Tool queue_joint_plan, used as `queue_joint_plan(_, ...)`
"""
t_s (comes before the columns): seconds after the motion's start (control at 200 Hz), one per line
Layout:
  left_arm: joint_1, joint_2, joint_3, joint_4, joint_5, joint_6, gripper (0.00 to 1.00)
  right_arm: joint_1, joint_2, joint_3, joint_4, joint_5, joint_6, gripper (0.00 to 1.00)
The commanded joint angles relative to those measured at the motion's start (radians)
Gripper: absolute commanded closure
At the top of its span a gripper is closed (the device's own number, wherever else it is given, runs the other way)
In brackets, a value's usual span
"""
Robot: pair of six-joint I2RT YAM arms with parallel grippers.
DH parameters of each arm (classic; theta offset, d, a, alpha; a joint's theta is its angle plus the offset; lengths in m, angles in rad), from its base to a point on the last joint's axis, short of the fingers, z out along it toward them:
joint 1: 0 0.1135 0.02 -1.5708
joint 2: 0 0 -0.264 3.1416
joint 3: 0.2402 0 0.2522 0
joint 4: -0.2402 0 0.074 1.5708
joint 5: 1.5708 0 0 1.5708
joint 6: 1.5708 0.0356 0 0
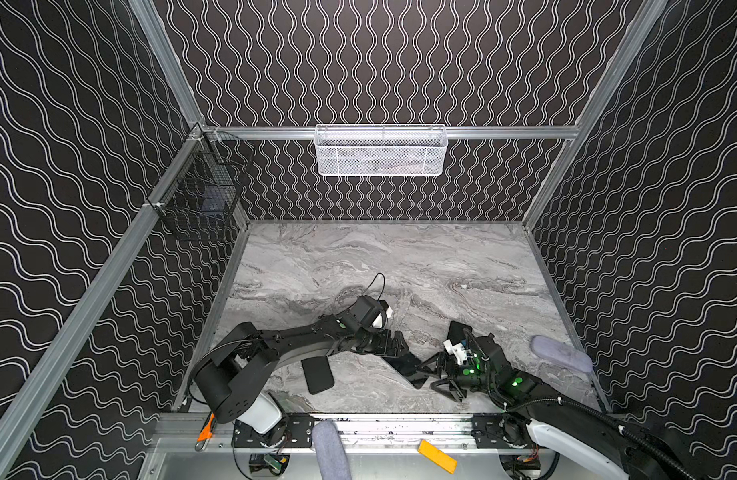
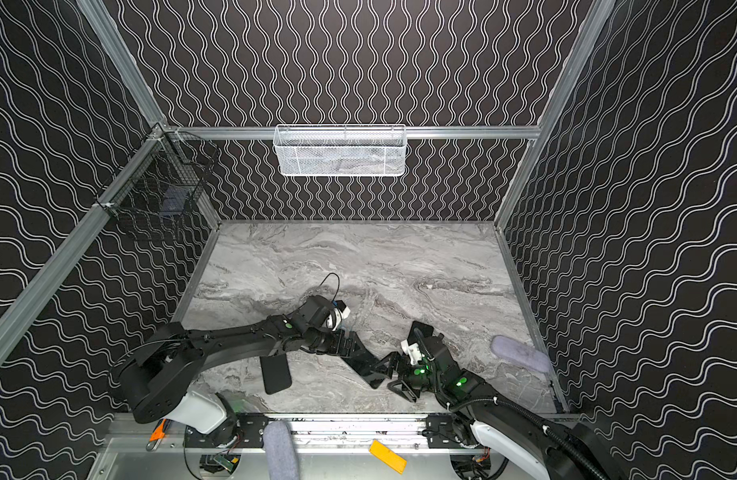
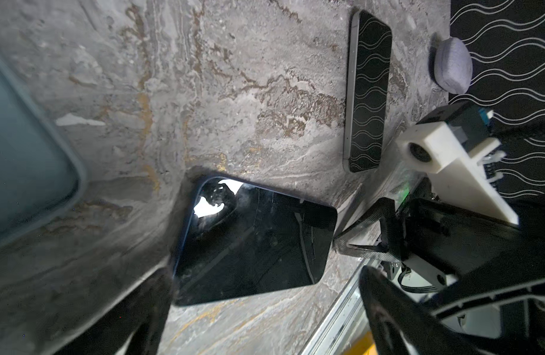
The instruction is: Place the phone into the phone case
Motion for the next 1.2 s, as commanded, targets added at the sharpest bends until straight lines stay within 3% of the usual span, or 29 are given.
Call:
queue_joint_plan(0.0,-0.007,0.008,-0.001,0.054,0.001,-0.011,0.01,0.003,0.016,-0.013,0.024,0.031,0.015,0.00)
queue_joint_plan(0.345,-0.019,0.014,0.000,0.042,-0.009,-0.007,0.01,0.003,0.079,-0.033,0.187,0.061,-0.015,0.01)
queue_joint_plan(0.756,-0.019,-0.036,0.034,-0.020,-0.109,0.035,0.01,0.003,0.054,-0.015,0.116,0.084,-0.050,0.00)
queue_joint_plan(1.196,-0.020,0.035,0.030,-0.021,-0.110,0.032,0.01,0.002,0.043,-0.020,0.140,0.084,-0.056,0.00)
